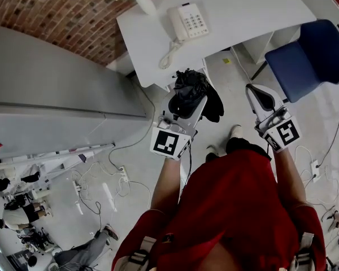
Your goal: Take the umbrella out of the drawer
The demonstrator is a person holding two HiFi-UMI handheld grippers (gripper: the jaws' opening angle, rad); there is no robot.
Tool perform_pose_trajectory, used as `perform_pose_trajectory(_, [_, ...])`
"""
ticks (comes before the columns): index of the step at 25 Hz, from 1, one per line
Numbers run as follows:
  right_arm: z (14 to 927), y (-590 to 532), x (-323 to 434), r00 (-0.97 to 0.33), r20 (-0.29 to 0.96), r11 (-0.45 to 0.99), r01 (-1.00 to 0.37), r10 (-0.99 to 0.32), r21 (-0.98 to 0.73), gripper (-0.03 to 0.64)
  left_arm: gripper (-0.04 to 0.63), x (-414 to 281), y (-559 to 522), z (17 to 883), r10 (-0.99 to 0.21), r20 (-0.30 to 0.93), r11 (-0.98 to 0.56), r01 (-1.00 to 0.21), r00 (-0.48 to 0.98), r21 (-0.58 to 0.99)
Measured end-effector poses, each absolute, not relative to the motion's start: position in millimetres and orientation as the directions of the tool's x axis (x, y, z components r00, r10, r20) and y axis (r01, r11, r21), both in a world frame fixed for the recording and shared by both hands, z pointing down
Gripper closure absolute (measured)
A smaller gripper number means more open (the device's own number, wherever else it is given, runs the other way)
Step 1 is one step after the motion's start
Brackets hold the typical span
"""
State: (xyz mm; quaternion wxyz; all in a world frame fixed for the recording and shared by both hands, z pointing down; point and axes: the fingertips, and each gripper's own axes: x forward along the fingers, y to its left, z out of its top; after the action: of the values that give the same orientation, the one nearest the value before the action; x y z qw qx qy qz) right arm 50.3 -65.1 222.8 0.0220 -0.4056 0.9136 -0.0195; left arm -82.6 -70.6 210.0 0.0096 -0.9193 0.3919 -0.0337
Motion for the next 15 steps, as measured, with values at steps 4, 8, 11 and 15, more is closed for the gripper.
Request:
perform_pose_trajectory(4, [217.4,-65.7,54.2,-0.663,-0.025,0.664,-0.747,-0.748,-0.045,0.604,0.359,-78.7,-70.0,208.4,-0.717,0.048,-0.697,-0.716,0.695,-0.042])
perform_pose_trajectory(8, [218.6,-65.0,55.3,-0.668,-0.013,0.668,-0.744,-0.744,-0.034,0.604,0.359,-78.5,-69.7,208.6,-0.718,0.048,-0.696,-0.717,0.695,-0.039])
perform_pose_trajectory(11, [221.3,-63.8,53.5,-0.673,-0.007,0.673,-0.739,-0.74,-0.028,0.606,0.359,-79.5,-69.7,209.6,-0.719,0.047,-0.695,-0.718,0.694,-0.039])
perform_pose_trajectory(15, [218.0,-64.7,50.5,-0.674,-0.015,0.674,-0.738,-0.738,-0.033,0.604,0.359,-81.6,-70.3,208.4,-0.721,0.048,-0.693,-0.72,0.691,-0.038])
